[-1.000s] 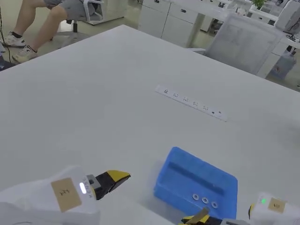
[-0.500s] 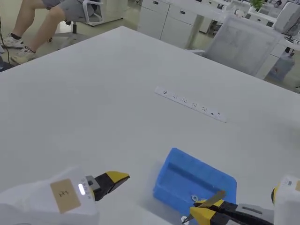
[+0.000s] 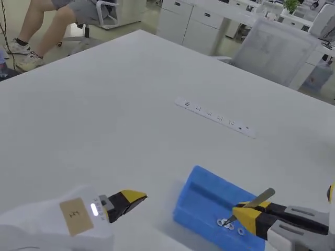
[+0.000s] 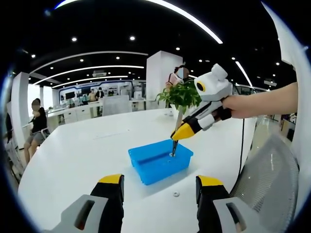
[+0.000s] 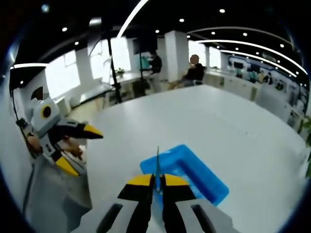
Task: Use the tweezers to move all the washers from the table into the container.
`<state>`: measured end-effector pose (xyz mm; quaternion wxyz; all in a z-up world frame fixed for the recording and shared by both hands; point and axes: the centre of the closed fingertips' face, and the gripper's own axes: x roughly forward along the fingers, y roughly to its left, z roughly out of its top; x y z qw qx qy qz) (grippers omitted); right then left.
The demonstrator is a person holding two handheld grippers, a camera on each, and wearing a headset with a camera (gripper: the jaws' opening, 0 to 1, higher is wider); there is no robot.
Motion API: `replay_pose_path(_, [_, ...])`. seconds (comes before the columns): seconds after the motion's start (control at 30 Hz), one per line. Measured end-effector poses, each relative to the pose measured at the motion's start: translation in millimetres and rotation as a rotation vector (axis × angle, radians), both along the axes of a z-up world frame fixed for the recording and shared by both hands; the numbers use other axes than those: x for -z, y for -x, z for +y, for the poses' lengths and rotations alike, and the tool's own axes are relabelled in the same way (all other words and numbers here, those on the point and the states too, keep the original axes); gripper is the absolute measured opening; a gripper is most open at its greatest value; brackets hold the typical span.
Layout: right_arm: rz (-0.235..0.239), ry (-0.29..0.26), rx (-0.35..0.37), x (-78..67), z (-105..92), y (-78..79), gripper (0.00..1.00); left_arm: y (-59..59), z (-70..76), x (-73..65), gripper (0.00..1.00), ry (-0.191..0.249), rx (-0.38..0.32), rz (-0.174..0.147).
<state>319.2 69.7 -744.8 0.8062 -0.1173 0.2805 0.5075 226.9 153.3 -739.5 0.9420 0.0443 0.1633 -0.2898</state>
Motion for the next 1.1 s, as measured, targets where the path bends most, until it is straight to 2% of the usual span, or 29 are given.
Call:
replay_pose_path(0.23, [-0.004,-0.019,0.037,0.2,6.9,-14.8,0.03,0.7,-1.2,0.6,0.59,0.0,0.008,0.002])
replay_pose_path(0.6, [0.029,0.006,0.048,22.6,12.3,-29.4,0.03,1.0,-1.2,1.3,0.59,-0.001,0.008,0.006])
replay_pose_path(1.1, [0.077,0.033,0.057,50.7,18.9,-36.1,0.03,1.4,-0.6,1.6,0.59,0.001,0.008,0.008])
